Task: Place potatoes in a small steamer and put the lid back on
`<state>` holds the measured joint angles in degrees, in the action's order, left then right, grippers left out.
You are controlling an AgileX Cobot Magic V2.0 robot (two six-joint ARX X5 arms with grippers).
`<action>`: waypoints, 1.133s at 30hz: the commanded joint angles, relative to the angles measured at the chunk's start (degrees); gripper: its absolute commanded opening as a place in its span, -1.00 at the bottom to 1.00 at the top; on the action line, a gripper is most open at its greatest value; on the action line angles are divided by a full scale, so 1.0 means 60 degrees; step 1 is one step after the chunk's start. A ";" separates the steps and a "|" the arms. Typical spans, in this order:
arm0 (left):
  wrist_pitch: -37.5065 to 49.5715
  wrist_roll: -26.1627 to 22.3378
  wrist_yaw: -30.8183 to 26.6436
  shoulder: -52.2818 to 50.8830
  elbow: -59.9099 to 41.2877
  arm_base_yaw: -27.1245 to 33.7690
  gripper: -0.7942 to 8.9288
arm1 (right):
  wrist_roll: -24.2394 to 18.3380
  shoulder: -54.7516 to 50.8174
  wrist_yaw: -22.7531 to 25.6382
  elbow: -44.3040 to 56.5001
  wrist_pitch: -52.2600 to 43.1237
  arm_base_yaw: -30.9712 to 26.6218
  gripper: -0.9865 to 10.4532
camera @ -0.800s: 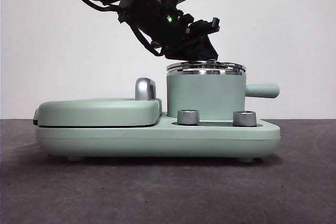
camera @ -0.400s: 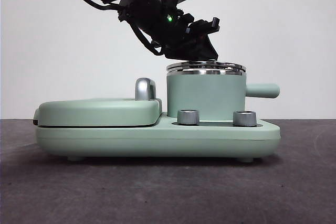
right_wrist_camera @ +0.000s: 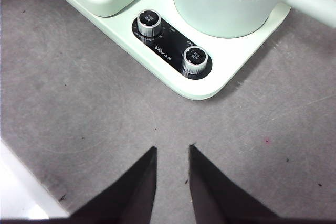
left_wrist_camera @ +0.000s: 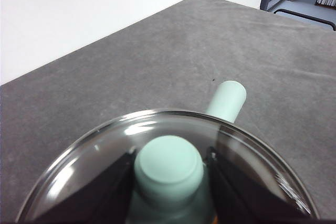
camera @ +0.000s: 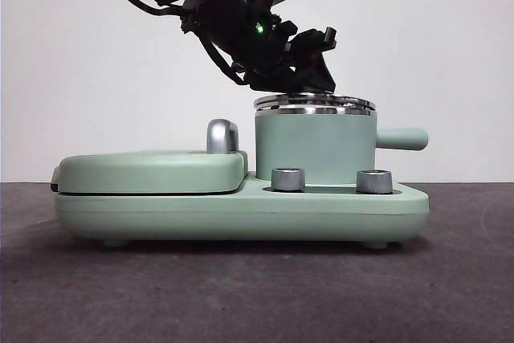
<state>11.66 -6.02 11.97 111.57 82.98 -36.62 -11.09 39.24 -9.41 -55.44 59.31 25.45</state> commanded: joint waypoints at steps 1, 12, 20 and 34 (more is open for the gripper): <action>0.0095 -0.0131 0.0025 0.0091 0.0233 -0.0080 -0.17 | 0.0029 0.0058 -0.0033 -0.0080 -0.0102 0.0058 -0.66; -0.0200 0.0871 0.0025 -0.0816 0.0310 -0.0044 -0.18 | 0.0025 0.0058 -0.0033 -0.0080 -0.0102 0.0058 -0.66; -0.3238 0.0831 0.0062 -0.2943 0.0302 0.0419 -0.21 | 0.0025 0.0066 -0.0040 -0.0080 -0.0124 0.0058 -0.59; -0.6510 0.0929 0.0317 -0.7093 -0.1723 0.0601 -0.22 | 0.0200 0.0066 -0.0750 -0.0080 -0.0907 0.0058 -0.58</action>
<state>-27.35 -1.93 13.72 69.98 73.82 -32.64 -10.87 39.27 -13.58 -55.44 54.54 25.45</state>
